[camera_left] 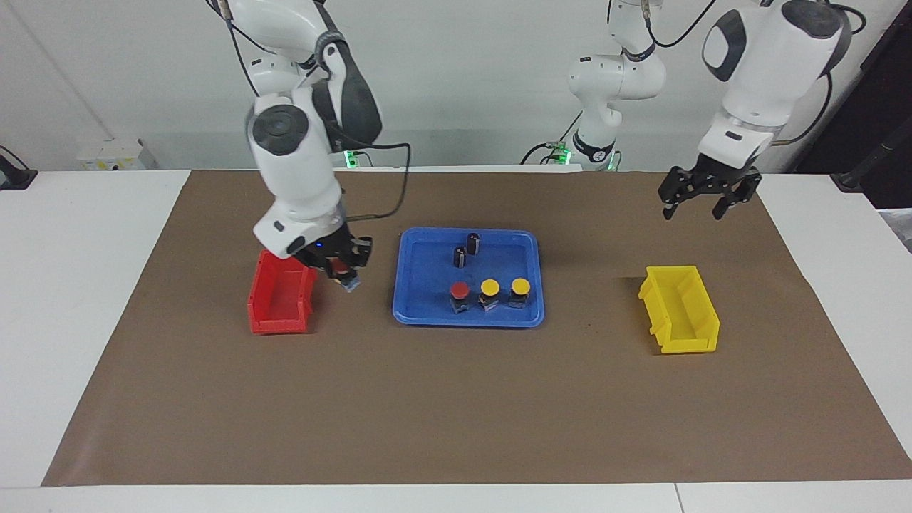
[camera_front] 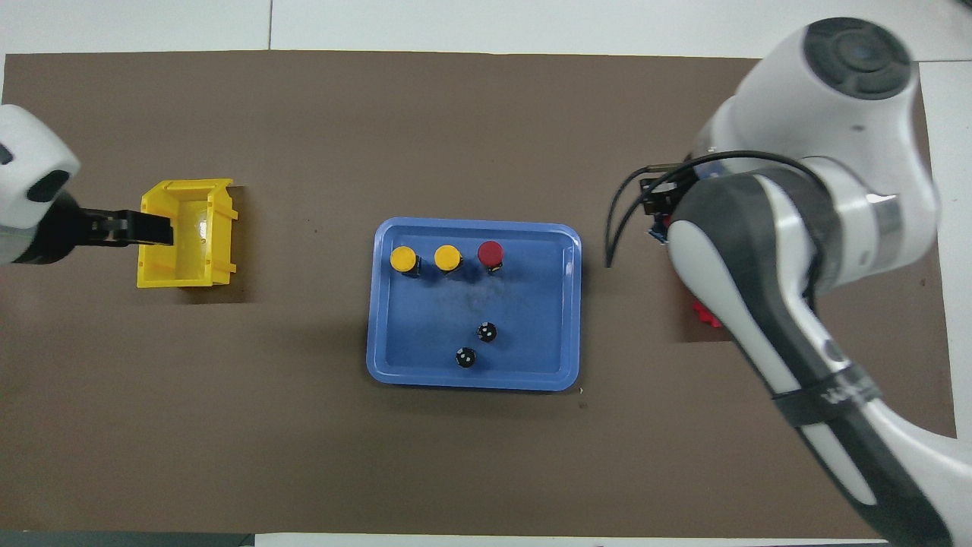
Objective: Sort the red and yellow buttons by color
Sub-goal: 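Grasp a red button with the right gripper and carry it to the red bin, then grasp a yellow button with the left gripper while the right gripper releases, then drop the yellow button in the yellow bin while the right gripper grasps red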
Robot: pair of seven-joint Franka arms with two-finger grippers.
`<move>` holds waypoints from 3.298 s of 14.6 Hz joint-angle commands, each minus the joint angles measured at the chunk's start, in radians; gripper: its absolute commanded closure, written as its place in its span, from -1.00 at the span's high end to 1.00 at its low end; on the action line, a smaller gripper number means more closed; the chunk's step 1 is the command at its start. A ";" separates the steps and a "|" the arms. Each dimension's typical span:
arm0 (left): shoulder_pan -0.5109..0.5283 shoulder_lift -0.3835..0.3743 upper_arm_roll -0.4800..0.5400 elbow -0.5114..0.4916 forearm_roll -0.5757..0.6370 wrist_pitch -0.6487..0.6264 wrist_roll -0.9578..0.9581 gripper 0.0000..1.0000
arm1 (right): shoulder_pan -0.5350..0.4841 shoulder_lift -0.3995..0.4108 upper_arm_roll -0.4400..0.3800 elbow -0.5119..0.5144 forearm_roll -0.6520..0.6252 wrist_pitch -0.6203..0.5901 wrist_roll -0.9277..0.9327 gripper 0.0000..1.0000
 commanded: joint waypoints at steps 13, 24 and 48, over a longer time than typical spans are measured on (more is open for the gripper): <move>-0.310 0.300 0.010 -0.038 -0.018 0.343 -0.344 0.54 | -0.134 -0.220 0.014 -0.678 0.009 0.551 -0.208 -0.61; -0.338 0.346 0.010 -0.047 -0.018 0.351 -0.387 -0.53 | -0.130 -0.148 0.015 -0.400 0.006 0.285 -0.231 0.30; 0.221 0.111 0.030 -0.077 -0.012 0.121 0.203 -0.97 | 0.291 0.224 0.170 0.021 -0.106 0.391 0.604 0.56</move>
